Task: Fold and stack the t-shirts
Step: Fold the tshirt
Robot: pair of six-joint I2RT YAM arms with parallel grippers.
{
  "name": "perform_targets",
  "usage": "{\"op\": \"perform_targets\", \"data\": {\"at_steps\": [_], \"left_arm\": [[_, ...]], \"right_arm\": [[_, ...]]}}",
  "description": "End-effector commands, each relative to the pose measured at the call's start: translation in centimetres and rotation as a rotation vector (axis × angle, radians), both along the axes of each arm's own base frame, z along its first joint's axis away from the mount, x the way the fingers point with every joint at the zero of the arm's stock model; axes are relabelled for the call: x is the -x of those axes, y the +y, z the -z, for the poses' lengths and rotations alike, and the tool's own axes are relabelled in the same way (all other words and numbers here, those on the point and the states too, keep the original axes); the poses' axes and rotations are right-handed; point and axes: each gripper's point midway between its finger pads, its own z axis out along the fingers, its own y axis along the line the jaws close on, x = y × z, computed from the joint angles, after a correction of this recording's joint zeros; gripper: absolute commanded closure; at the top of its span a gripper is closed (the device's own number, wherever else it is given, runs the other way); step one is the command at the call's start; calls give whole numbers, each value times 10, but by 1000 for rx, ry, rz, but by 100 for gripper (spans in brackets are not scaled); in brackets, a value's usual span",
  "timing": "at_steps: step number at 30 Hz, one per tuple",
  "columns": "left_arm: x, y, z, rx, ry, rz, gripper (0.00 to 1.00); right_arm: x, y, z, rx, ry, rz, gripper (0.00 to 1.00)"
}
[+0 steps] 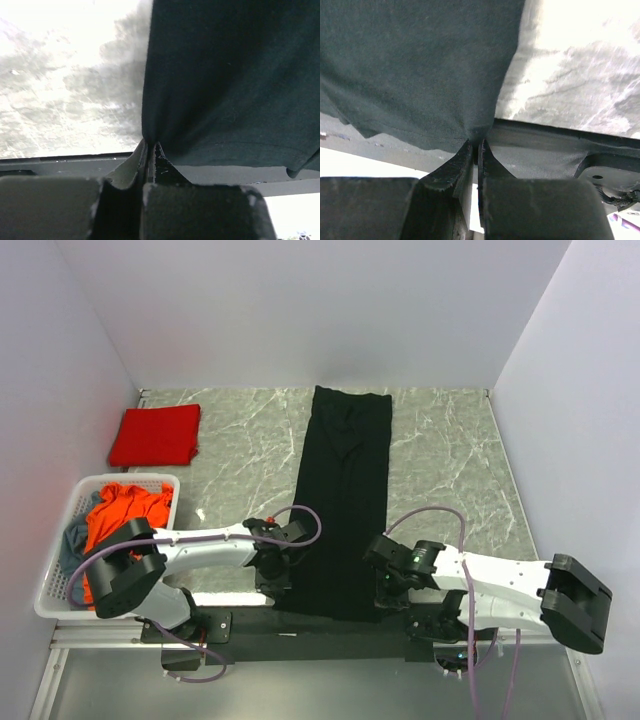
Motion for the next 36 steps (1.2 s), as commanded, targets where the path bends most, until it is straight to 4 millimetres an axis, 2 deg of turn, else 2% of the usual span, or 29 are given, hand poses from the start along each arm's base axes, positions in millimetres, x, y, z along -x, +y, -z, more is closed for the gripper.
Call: {"op": "perform_targets", "data": {"at_steps": [1,6,8,9,12,13,15,16,17,18,19,20,21,22,23,24,25,27,28,30,34,36], "left_arm": [[32,18,20,-83,79,20,99],[47,18,1,-45,101,33,99],[36,11,-13,-19,72,29,99],[29,7,-20,-1,55,25,99],[-15,-4,-41,39,-21,-8,99],[-42,-6,-52,53,-74,-32,99],[-65,-5,-57,42,-91,-47,99],[-91,-4,-67,51,-141,-69,99],[-106,-5,-70,53,-170,-78,99],[-118,-4,-68,45,-175,-90,99],[-134,1,-70,43,-191,-121,99],[-152,-2,-79,54,-230,-116,99],[-164,-2,-75,44,-236,-123,99],[-177,1,-75,38,-253,-143,99],[-192,-2,-83,48,-291,-140,99],[-202,-1,-78,24,-302,-143,99],[-220,-6,-85,42,-342,-151,99],[-236,-6,-79,17,-357,-146,99],[-250,-12,-86,35,-389,-152,99],[-263,-14,-81,26,-401,-141,99],[-299,-18,-91,28,-476,-148,99],[-312,-18,-89,25,-487,-150,99]], "right_arm": [[15,-7,-3,-10,35,-25,100],[26,-6,-23,-75,55,-41,100],[12,-2,-39,-106,-18,-23,100],[2,-8,-41,-85,-29,20,100],[-30,-13,-56,-69,-121,24,100],[-48,-20,-56,-45,-156,47,100],[-76,-22,-64,-27,-214,38,100],[-92,-27,-67,-16,-236,75,100],[-104,-32,-68,6,-260,84,100],[-121,-28,-77,-4,-303,88,100],[-131,-30,-73,25,-304,62,100],[-144,-34,-75,40,-320,77,100],[-164,-35,-78,72,-356,67,100],[-174,-36,-81,80,-373,71,100],[-186,-39,-84,94,-393,87,100],[-206,-38,-95,99,-449,103,100],[-215,-40,-93,118,-453,95,100],[-238,-40,-104,118,-501,111,100],[-244,-42,-100,139,-496,100,100],[-261,-45,-103,148,-514,107,100],[-284,-49,-106,146,-546,129,100],[-295,-49,-107,150,-560,135,100]]}}
